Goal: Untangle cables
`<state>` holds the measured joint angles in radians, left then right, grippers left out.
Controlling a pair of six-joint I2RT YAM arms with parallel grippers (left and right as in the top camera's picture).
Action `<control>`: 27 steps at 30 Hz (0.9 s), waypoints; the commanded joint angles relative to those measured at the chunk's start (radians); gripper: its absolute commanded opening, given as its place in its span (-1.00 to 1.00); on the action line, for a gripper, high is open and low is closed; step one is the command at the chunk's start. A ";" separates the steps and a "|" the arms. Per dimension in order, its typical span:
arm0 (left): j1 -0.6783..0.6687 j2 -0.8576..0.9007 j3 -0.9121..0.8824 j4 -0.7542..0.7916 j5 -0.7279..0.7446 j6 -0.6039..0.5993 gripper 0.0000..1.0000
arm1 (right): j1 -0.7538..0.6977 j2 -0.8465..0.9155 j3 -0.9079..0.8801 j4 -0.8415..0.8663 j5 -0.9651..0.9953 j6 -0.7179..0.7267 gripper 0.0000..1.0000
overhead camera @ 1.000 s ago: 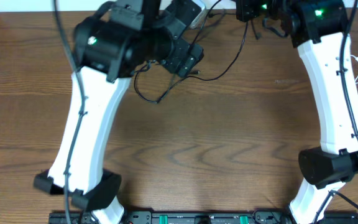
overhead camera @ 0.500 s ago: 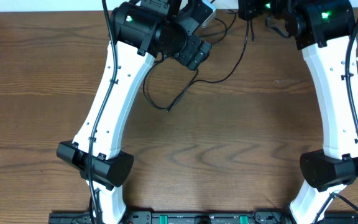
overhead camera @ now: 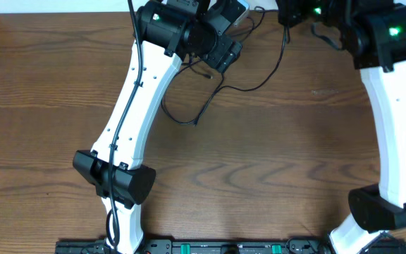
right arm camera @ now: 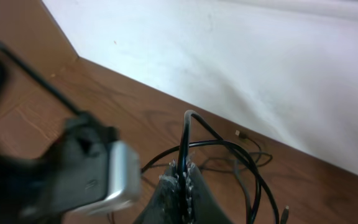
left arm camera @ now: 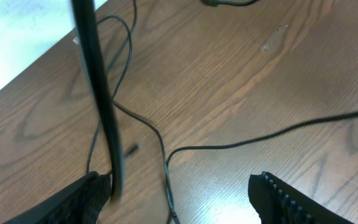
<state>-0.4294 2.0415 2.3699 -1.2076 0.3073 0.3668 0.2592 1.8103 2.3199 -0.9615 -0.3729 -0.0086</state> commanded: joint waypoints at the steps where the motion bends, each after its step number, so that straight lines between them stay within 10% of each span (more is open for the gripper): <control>1: -0.002 0.002 0.003 0.002 -0.013 0.005 0.44 | 0.003 -0.043 0.023 -0.013 -0.023 -0.011 -0.98; 8: -0.002 0.002 0.003 0.002 -0.013 -0.005 -0.16 | 0.003 -0.043 0.023 -0.026 -0.023 -0.011 -0.98; 10: -0.002 0.002 0.003 0.002 -0.013 -0.005 -0.81 | 0.003 -0.043 0.023 -0.027 -0.022 -0.012 -0.98; 27: -0.001 -0.048 0.003 -0.018 -0.019 -0.010 -0.85 | -0.037 -0.026 0.020 -0.123 0.256 -0.079 -0.98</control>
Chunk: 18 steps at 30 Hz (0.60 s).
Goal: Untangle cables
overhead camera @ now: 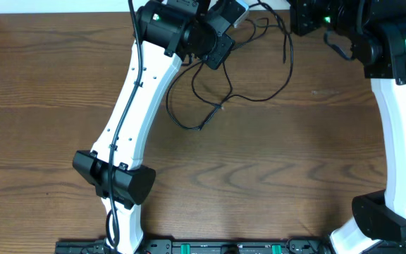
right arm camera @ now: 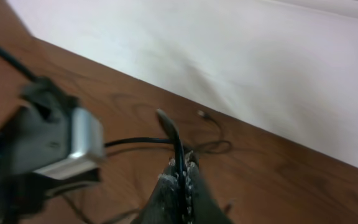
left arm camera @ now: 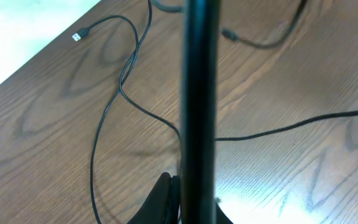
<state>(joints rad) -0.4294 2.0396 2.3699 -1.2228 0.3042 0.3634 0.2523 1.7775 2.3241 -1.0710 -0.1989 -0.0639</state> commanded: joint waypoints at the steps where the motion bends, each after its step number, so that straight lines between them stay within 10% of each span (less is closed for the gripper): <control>1: -0.001 -0.060 0.003 -0.002 -0.032 -0.006 -0.85 | -0.036 0.012 0.016 -0.020 0.082 -0.024 -0.98; 18: 0.054 -0.296 0.003 0.025 -0.141 -0.006 -0.85 | -0.156 0.113 0.011 -0.089 0.095 -0.042 -0.98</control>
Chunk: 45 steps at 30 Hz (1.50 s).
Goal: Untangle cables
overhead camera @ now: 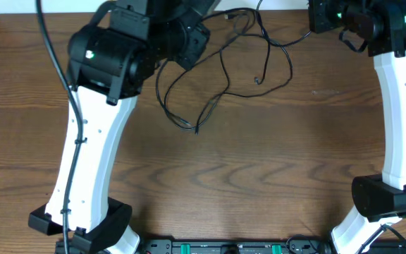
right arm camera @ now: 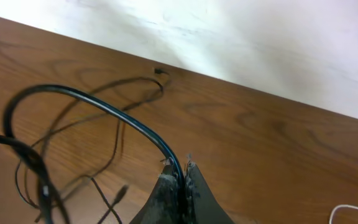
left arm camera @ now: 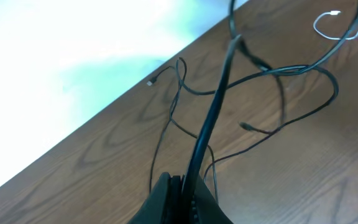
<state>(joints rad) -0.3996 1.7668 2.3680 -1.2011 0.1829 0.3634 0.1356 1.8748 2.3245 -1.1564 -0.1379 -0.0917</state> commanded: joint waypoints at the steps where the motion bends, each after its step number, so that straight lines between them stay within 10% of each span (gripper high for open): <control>1: 0.029 -0.029 0.005 0.003 -0.019 -0.006 -0.85 | -0.045 0.017 0.010 -0.004 0.034 -0.014 -0.98; 45: 0.176 -0.237 0.005 0.036 -0.019 -0.029 -0.85 | -0.103 0.074 -0.036 0.012 -0.212 0.001 -0.98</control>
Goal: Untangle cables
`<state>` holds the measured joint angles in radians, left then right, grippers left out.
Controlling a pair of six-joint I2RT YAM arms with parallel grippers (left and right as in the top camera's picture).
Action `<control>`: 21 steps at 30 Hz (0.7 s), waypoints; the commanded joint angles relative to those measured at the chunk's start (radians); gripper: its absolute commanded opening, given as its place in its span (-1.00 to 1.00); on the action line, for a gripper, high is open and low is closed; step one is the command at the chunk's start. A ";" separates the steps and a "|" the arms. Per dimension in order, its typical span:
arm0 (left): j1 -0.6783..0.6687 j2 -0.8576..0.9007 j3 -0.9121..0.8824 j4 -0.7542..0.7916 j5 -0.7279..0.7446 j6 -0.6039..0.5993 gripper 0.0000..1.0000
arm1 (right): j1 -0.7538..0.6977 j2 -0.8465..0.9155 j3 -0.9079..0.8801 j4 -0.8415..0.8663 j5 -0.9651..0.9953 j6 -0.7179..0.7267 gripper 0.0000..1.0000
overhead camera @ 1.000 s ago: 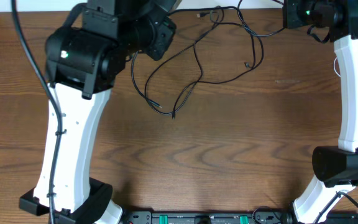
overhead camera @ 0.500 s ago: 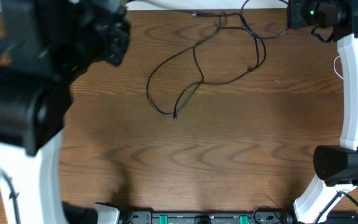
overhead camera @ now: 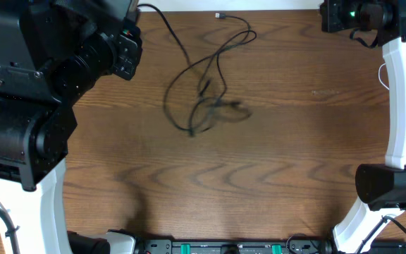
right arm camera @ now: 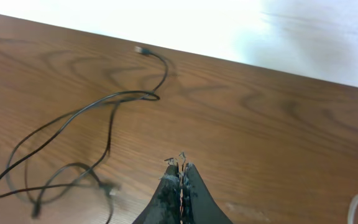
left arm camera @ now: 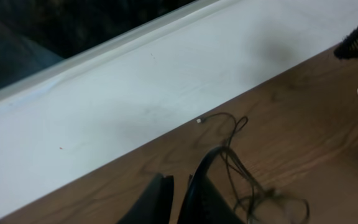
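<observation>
A thin black cable lies in a loose tangle on the wooden table, its plug near the back edge. One strand climbs up and left toward my raised left arm. In the left wrist view my left gripper has its jaws a narrow gap apart, and the cable arcs out along the right finger. The right gripper is shut with nothing in it, above bare wood to the right of the cable and its plug.
A white cable lies at the table's right edge. A white wall rises behind the table's back edge. My right arm stands along the right side.
The right gripper no longer holds the cable, and the loops that hung between the two grippers now lie slack on the table. My left arm is higher and further left, with the cable still running to it.
At first my left gripper was open over the cable at the back edge, while the right was shut on it. Then the left shut on it too. The grippers then stood apart with the cable lifted between them. Now only the left has it.
</observation>
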<state>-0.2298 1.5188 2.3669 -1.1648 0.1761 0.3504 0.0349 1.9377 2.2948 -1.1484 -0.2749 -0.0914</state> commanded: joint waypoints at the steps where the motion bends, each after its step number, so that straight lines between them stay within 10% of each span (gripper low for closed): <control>1: 0.006 0.015 0.006 0.000 -0.009 -0.016 -0.85 | 0.001 0.011 -0.006 0.003 -0.076 0.000 -0.98; 5: 0.006 0.030 0.006 0.002 -0.001 -0.016 -0.85 | 0.018 0.011 -0.006 -0.002 -0.077 0.001 -0.98; 12: 0.005 0.039 0.006 0.008 0.071 -0.016 -0.85 | 0.060 0.012 -0.007 0.000 -0.075 0.000 -0.05; 21: -0.022 0.041 0.006 0.112 0.089 -0.059 -0.85 | 0.099 0.030 -0.012 -0.095 -0.076 0.000 0.17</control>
<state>-0.2356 1.5616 2.3669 -1.0897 0.2417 0.3176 0.1108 1.9396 2.2936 -1.2118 -0.3439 -0.0883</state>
